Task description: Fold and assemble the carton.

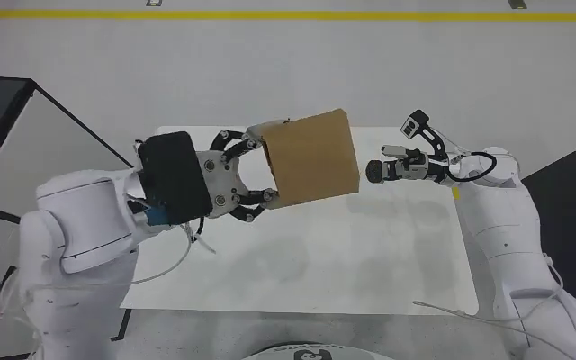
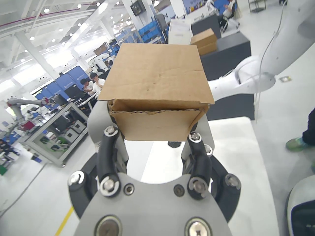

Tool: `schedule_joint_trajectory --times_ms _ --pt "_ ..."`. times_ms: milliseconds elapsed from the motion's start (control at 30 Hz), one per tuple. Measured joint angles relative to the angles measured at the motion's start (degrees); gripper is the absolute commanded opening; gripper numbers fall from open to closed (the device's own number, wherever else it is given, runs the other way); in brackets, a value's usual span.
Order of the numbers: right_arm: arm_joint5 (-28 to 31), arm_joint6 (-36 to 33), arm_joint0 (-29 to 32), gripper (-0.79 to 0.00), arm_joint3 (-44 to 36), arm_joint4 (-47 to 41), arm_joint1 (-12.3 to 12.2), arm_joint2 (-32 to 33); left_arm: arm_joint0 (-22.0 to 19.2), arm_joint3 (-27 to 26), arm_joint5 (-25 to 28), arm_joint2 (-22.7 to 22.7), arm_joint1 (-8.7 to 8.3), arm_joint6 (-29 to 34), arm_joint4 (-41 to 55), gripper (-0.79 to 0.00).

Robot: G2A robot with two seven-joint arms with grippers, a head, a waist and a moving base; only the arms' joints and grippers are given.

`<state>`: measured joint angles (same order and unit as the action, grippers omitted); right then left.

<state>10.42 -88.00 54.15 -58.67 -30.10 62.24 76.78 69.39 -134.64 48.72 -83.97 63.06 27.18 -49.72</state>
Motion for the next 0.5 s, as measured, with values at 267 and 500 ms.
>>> schedule_joint_trajectory --times_ms 267,500 --pt "0.00 0.00 0.00 0.000 0.00 0.00 0.00 0.00 -2.03 0.00 1.15 4.17 -0.11 -2.53 -10.86 -0.785" --pt "0.00 0.00 0.00 0.000 0.00 0.00 0.00 0.00 1.40 0.00 -5.26 4.16 -0.09 -5.73 -2.61 -0.785"
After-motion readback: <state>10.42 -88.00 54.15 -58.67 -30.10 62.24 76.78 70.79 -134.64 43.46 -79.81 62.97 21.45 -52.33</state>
